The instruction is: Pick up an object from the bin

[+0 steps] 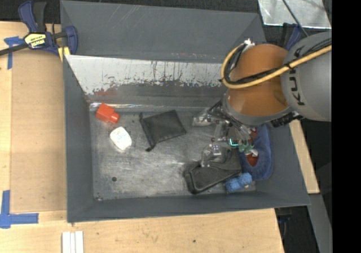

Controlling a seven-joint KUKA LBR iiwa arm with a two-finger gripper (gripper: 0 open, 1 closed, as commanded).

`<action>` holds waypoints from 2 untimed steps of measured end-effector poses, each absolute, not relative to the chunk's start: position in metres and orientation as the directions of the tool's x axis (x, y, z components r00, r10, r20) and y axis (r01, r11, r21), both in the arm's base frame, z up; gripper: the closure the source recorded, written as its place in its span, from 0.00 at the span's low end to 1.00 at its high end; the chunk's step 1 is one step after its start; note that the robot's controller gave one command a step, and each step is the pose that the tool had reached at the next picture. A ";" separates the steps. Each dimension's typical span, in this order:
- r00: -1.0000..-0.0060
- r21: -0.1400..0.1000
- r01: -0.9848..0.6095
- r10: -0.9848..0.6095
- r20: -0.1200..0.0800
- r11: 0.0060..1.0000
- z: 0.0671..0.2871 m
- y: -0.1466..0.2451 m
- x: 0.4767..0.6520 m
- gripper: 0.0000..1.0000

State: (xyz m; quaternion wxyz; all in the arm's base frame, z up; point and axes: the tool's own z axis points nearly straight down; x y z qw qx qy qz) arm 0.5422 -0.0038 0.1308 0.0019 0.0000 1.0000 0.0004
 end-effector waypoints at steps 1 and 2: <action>-0.998 -0.002 -0.044 -0.044 -0.035 0.999 0.122 0.000 0.533 0.00; -0.999 0.001 -0.045 -0.045 -0.023 0.999 0.120 0.002 0.530 1.00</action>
Offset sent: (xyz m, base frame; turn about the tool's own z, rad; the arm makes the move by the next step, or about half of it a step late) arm -0.0549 0.0147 -0.0555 -0.0937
